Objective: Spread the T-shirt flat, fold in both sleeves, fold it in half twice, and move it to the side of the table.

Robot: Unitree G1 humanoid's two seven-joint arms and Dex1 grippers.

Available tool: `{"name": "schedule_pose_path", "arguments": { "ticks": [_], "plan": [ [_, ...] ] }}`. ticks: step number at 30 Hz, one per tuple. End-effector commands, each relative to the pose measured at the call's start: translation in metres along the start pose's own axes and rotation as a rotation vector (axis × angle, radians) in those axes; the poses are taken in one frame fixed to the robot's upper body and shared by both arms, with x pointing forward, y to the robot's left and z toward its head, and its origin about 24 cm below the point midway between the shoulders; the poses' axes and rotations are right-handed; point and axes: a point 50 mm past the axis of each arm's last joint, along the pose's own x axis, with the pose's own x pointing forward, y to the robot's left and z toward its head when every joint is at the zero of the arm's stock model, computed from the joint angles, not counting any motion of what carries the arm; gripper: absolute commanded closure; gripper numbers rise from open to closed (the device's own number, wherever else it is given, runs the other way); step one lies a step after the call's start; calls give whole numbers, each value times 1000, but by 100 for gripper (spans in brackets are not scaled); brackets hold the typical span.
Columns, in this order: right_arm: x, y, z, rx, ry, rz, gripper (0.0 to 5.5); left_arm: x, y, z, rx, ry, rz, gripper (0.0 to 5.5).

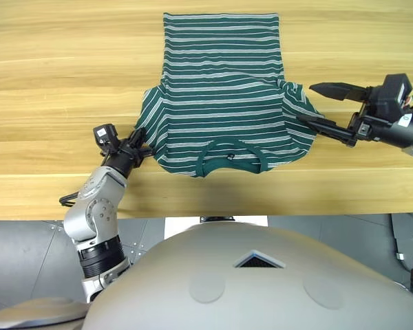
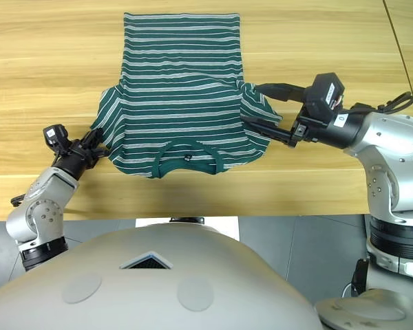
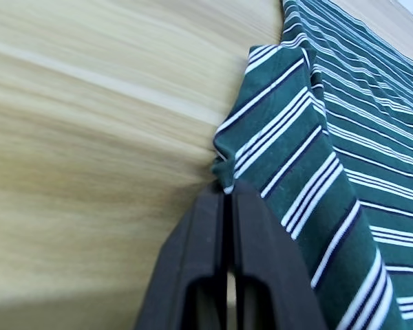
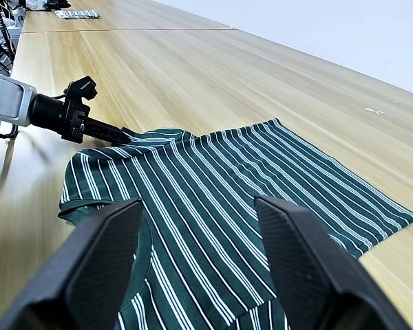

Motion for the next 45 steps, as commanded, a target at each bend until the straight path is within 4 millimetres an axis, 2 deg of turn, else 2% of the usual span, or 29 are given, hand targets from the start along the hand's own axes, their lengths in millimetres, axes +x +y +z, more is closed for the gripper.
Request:
{"name": "schedule_pose_path", "arguments": {
  "ticks": [1, 8, 10, 16, 21, 23, 26, 28, 30, 33, 37, 42, 45],
  "plan": [
    [2, -2, 4, -34, -7, 3, 245, -2, 4, 11, 50, -58, 23, 547],
    [2, -5, 0, -56, 28, 13, 245, -4, -11, 37, 165, -152, -39, 547],
    [3, -5, -1, -65, 41, 25, 245, -4, -20, 33, 187, -128, -82, 547],
    [-2, -2, -13, -89, 141, 35, 245, -6, -67, 9, 350, 48, -320, 547],
    [-18, -12, -40, 44, 362, -185, 245, -8, -85, -3, 477, 111, -376, 547],
    [-28, -8, -55, 169, 409, -291, 245, -4, -82, -9, 493, 138, -350, 547],
    [-34, 2, -70, 398, 392, -507, 245, 9, -64, -16, 455, 191, -249, 547],
    [-30, 11, -69, 479, 385, -581, 245, 17, -56, -17, 458, 194, -191, 519],
    [-21, 18, -67, 543, 374, -603, 245, 19, -58, -16, 465, 165, -168, 490],
    [-17, 15, -73, 641, 378, -671, 245, 16, -63, -16, 465, 117, -140, 444],
    [-11, 11, -80, 786, 354, -686, 245, 4, -87, -17, 427, 66, -198, 373],
    [-2, 5, -84, 844, 356, -712, 245, -9, -107, -18, 385, 33, -248, 289],
    [9, 10, -87, 878, 368, -663, 245, -14, -112, -12, 377, -7, -250, 285]
  ]
}}
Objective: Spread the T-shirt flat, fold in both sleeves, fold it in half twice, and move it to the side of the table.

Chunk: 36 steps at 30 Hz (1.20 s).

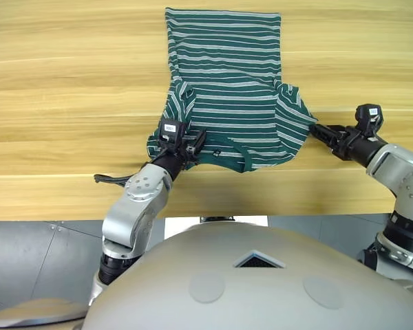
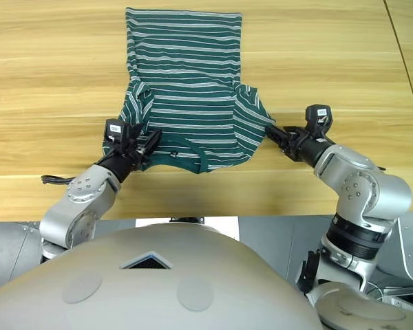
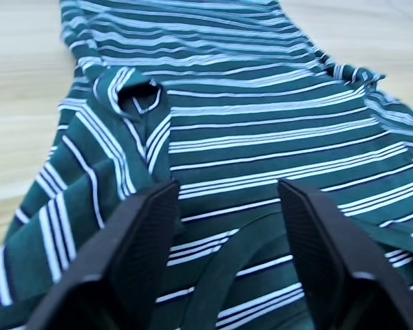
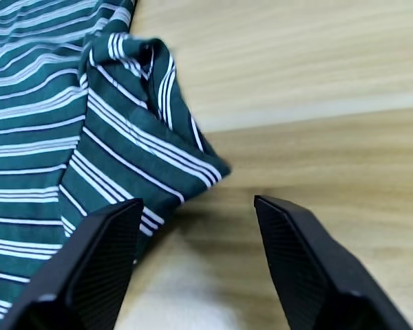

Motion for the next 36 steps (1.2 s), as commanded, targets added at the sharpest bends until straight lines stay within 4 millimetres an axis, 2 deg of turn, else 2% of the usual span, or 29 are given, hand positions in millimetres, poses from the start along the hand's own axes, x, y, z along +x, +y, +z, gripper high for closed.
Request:
{"name": "schedule_pose_path", "arguments": {
  "ticks": [1, 11, 17, 23, 26, 30, 36],
  "plan": [
    [10, 9, -4, 22, 42, 34, 245, -5, -3, 9, 5, -39, 14, 285],
    [28, 15, -15, 10, 62, 23, 440, -20, 7, 33, 40, -150, 42, 282],
    [29, 22, -1, -213, -41, -8, 549, -26, 9, 35, 30, -168, 48, 282],
    [29, 21, 9, -443, -122, -38, 549, -30, 11, 36, 17, -176, 55, 282],
    [29, 27, 17, -726, -210, -33, 549, -33, 13, 35, 7, -178, 59, 282],
    [33, 43, -3, -1172, -166, 100, 549, -35, 13, 35, -1, -180, 54, 282],
    [38, 54, -13, -1575, -193, 156, 549, -35, 11, 34, 1, -170, 28, 282]
  ]
}}
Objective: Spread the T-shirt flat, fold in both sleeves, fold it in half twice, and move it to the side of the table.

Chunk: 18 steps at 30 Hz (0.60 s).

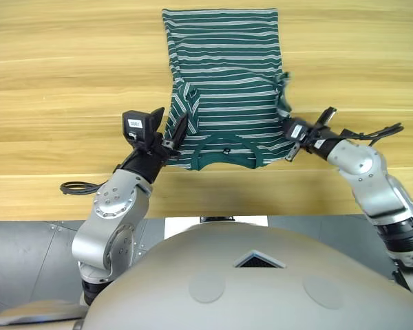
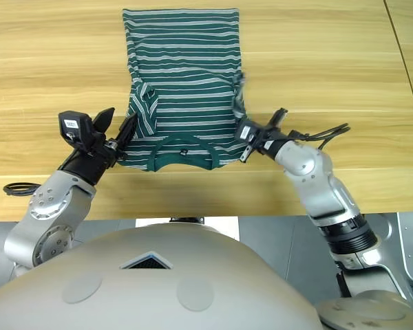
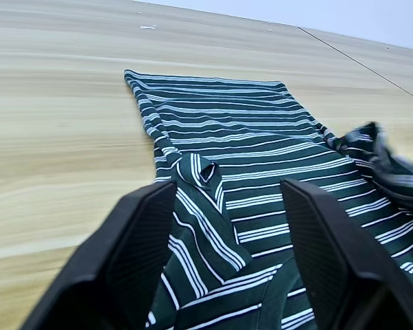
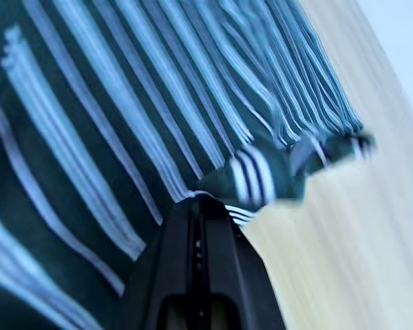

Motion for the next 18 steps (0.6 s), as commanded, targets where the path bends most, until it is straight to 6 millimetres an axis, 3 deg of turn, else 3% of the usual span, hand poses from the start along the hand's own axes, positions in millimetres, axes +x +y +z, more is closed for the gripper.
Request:
{"name": "schedule_pose_path", "arguments": {
  "ticks": [1, 6, 10, 13, 18],
  "plan": [
    [2, 3, 4, -226, -19, 29, 549, -3, -3, 0, -1, 7, -34, 282],
    [5, 6, 10, -291, -59, 43, 549, -4, -5, -5, -3, 28, -47, 282],
    [4, 4, 17, -165, -118, 89, 472, -5, -1, -4, 70, 17, -81, 282],
    [-7, -4, 21, -67, -159, 198, 410, -7, 8, 5, 201, -8, -138, 282],
    [-29, -24, 28, 81, -205, 363, 325, -10, 42, 16, 501, 23, -248, 208]
  ]
}}
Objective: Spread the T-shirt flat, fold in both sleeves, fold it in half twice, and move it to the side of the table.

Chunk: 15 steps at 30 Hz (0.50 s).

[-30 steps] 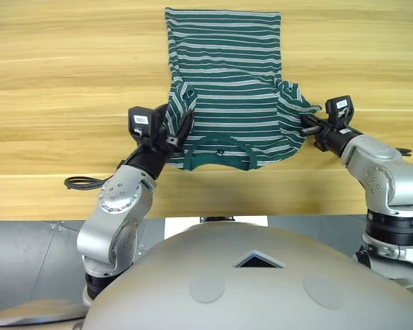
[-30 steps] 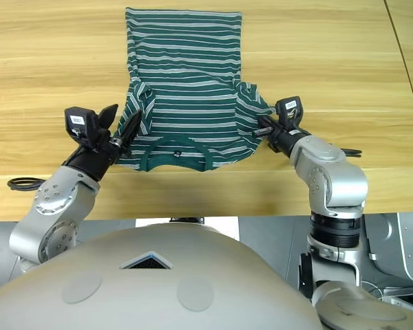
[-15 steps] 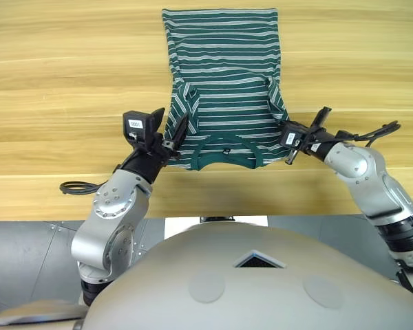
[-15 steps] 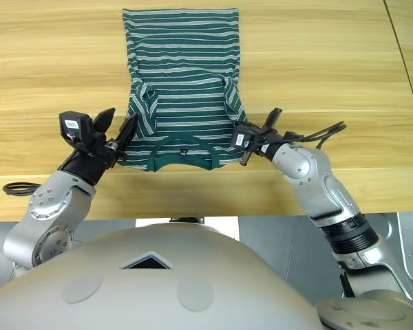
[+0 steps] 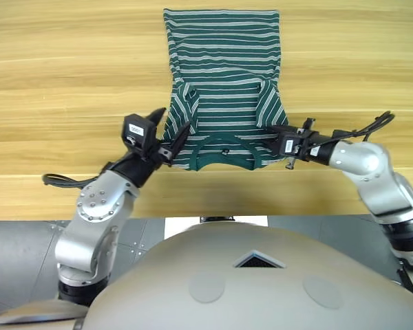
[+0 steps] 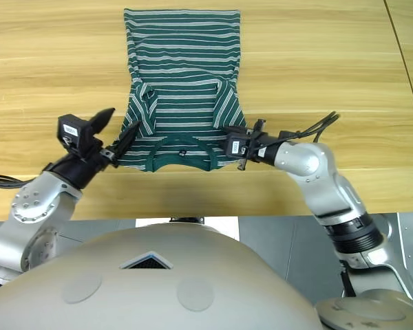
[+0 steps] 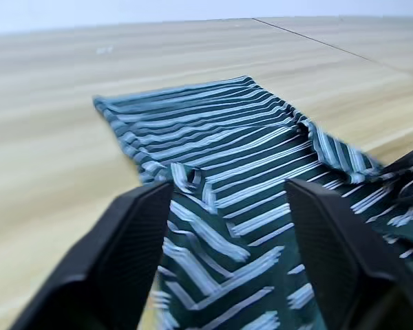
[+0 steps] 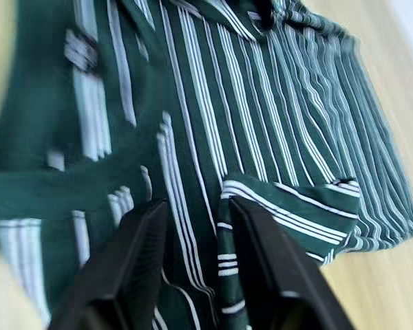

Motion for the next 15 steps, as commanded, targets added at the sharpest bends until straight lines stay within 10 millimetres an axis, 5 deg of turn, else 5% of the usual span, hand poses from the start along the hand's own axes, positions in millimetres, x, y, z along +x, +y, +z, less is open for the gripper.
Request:
{"name": "schedule_pose_path", "arguments": {
  "ticks": [1, 6, 11, 15],
  "plan": [
    [-17, -10, 6, 46, -13, 83, 298, -9, 25, -5, 258, 68, -120, 183],
    [-29, -9, 2, 11, 22, 161, 206, -23, 46, -9, 542, 179, -363, 101],
    [-27, -5, -9, -33, 77, 182, 108, -18, 43, -18, 743, 297, -553, 14],
    [-18, -9, -23, -84, 139, 162, 63, -12, 40, -30, 839, 354, -622, 10]
  ]
}}
